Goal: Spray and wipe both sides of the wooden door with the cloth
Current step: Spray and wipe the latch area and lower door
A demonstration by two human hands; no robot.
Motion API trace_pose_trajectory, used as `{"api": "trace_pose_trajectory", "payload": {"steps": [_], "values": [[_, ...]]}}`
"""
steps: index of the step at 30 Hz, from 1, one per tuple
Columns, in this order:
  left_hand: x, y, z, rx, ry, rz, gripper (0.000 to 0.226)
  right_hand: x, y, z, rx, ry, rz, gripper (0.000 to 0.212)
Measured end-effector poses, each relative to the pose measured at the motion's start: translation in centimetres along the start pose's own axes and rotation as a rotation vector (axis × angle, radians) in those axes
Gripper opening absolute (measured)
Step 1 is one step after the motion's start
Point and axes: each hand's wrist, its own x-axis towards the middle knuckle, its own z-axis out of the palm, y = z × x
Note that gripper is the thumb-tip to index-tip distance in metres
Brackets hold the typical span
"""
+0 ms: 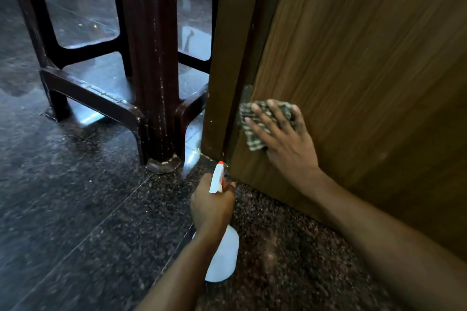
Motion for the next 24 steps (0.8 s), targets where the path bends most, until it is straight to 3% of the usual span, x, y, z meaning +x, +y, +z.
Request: {"api": "trace_pose_trajectory", "payload": {"steps": [3,7,9,12,19,24], "values": [[0.1,0.3,0.2,-0.021,0.002,0.017,0.014,1.8,-3.3,2.1,0.023,-0.035,-0.121,0.065],[0.6,-0.1,0.3,-0.033,-0.003,0.061,0.015,-1.2,-8.8,7.1,0.000,-0.313,-0.383,0.067],[1.1,-0.2,0.0,-0.051,-0.026,0.081,0.021,-2.8,-10.2,8.0,0.020,-0.397,-0.395,0.067],[1.9,-0.6,-0.1,-0.051,-0.022,0.091,0.026,-3.9,-10.3,8.6,0.077,-0.388,-0.403,0.060],[0.2,0.2,2.3,-0.074,-0.078,0.027,0.018,-15.9,-3.4,8.6,0.162,-0.529,-0.448,0.058],[-2.8,1.8,4.1,-0.085,-0.147,0.031,0.039,-27.9,5.7,6.3,0.147,-0.775,-0.289,0.059]]}}
